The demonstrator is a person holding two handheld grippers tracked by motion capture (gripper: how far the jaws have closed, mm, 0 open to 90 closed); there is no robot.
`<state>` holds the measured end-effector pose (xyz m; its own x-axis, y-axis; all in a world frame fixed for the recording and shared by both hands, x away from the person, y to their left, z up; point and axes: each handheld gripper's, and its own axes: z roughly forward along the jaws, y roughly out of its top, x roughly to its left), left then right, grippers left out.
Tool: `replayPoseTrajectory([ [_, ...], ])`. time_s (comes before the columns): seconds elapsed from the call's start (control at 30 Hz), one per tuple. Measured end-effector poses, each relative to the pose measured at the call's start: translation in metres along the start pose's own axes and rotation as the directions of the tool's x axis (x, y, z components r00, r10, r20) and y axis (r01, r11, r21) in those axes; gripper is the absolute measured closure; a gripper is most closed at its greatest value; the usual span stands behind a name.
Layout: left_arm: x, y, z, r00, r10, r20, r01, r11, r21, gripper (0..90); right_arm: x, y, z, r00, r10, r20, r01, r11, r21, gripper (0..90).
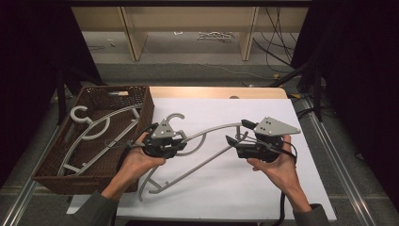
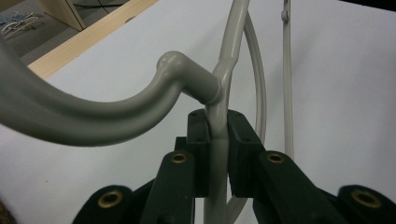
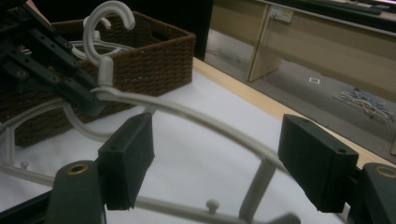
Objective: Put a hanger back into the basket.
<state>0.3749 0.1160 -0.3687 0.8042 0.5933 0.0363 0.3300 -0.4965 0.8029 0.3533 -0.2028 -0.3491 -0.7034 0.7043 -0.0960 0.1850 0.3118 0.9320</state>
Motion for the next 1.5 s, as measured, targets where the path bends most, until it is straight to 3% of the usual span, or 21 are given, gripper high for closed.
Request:
replayPoseTrajectory([
  [0.3, 0.003, 0.006, -0.01, 0.9993, -0.036, 0.013, 0.037, 0.9988, -0.032, 80.8, 0.011, -0.026, -0.005, 0.9995, 0.026, 0.017, -0.025, 0.999, -0.035, 25.5],
  [0.5, 0.007, 0.021, -0.029, 0.9985, -0.054, 0.007, 0.054, 0.9944, -0.091, 80.9, 0.02, -0.035, -0.009, 0.9997, 0.019, 0.018, -0.019, 0.999, -0.03, 23.7],
  [0.7, 0.009, 0.032, -0.041, 0.9982, -0.059, 0.004, 0.059, 0.993, -0.102, 80.9, 0.025, -0.043, -0.01, 0.9998, 0.02, 0.007, -0.02, 0.999, -0.03, 23.7],
  [0.73, 0.011, 0.036, -0.045, 0.9979, -0.065, -0.001, 0.065, 0.9929, -0.1, 80.8, 0.027, -0.047, -0.01, 0.9992, 0.04, 0.0, -0.04, 0.999, -0.015, 23.7],
  [0.8, 0.014, 0.038, -0.047, 0.9979, -0.065, 0.001, 0.065, 0.9939, -0.089, 80.8, 0.027, -0.049, -0.01, 0.9996, 0.027, 0.006, -0.027, 0.999, -0.023, 23.8],
  [0.83, 0.015, 0.039, -0.049, 0.9972, -0.075, 0.002, 0.075, 0.9932, -0.089, 80.8, 0.028, -0.051, -0.009, 0.9988, 0.048, -0.011, -0.048, 0.999, -0.018, 23.8],
  [0.93, 0.023, 0.047, -0.056, 0.9936, -0.109, 0.028, 0.112, 0.9887, -0.1, 80.8, 0.027, -0.056, -0.01, 0.9994, 0.034, 0.005, -0.034, 0.999, -0.032, 23.8],
  [0.97, 0.023, 0.047, -0.056, 0.9936, -0.109, 0.028, 0.112, 0.9887, -0.1, 80.8, 0.027, -0.057, -0.012, 0.9993, 0.038, 0.003, -0.038, 0.999, -0.013, 23.8],
  [1.1, 0.031, 0.053, -0.067, 0.9919, -0.127, 0.01, 0.127, 0.9856, -0.111, 80.8, 0.026, -0.062, -0.013, 0.9989, 0.046, 0.008, -0.046, 0.998, -0.037, 23.3],
  [1.27, 0.038, 0.06, -0.085, 0.9927, -0.12, -0.012, 0.117, 0.9861, -0.118, 80.8, 0.025, -0.066, -0.016, 0.9985, 0.053, 0.013, -0.052, 0.999, -0.012, 22.7],
  [1.33, 0.045, 0.062, -0.097, 0.9911, -0.123, -0.052, 0.115, 0.9855, -0.125, 80.8, 0.025, -0.068, -0.016, 0.9981, 0.06, 0.014, -0.06, 0.998, -0.016, 22.3],
  [1.5, 0.058, 0.062, -0.109, 0.989, -0.118, -0.089, 0.109, 0.9886, -0.104, 80.8, 0.026, -0.07, -0.018, 0.9975, 0.07, -0.001, -0.07, 0.998, -0.001, 21.9],
])
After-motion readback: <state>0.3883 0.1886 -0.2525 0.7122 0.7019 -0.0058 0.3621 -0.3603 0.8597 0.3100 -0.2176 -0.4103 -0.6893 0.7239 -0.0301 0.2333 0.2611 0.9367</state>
